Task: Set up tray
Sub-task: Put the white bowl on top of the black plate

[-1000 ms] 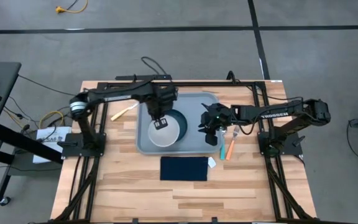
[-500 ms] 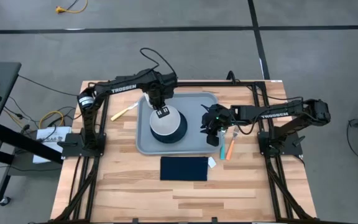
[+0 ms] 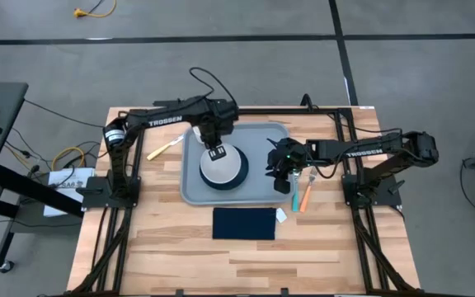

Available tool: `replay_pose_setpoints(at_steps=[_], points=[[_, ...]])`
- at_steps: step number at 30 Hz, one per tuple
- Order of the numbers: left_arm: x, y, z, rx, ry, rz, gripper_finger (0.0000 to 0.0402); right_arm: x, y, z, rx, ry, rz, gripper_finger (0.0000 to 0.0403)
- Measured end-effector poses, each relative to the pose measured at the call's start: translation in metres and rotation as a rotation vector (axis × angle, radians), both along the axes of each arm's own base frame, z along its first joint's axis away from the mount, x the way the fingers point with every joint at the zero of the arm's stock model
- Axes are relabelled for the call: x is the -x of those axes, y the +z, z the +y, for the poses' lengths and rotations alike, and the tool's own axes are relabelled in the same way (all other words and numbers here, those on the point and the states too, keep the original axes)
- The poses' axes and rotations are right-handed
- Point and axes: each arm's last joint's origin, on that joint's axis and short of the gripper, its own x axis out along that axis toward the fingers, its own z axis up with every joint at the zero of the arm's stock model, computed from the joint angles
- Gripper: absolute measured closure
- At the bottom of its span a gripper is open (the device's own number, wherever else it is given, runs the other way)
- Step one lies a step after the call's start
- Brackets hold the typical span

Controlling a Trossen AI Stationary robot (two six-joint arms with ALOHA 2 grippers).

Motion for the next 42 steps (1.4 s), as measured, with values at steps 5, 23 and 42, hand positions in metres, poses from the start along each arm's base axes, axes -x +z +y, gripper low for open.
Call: replay_pose_setpoints(at_steps=[5,23,42], points=[[-0.0047,0.0005,-0.0008,-0.036,-0.023,-0.031,0.0392,0.0000,0.0000,0.0000,0.000,0.000,0.000,0.0312],[-0.0042,0.0004,-0.0011,-0.035,-0.032,-0.025,0.0392,0.0000,0.0000,0.0000,0.000,0.000,0.000,0.0312],[-0.0094,0.0007,-0.0071,-0.057,-0.115,-0.047,0.0393,0.0000,0.0000,0.0002,0.000,0.001,0.001,0.0312]])
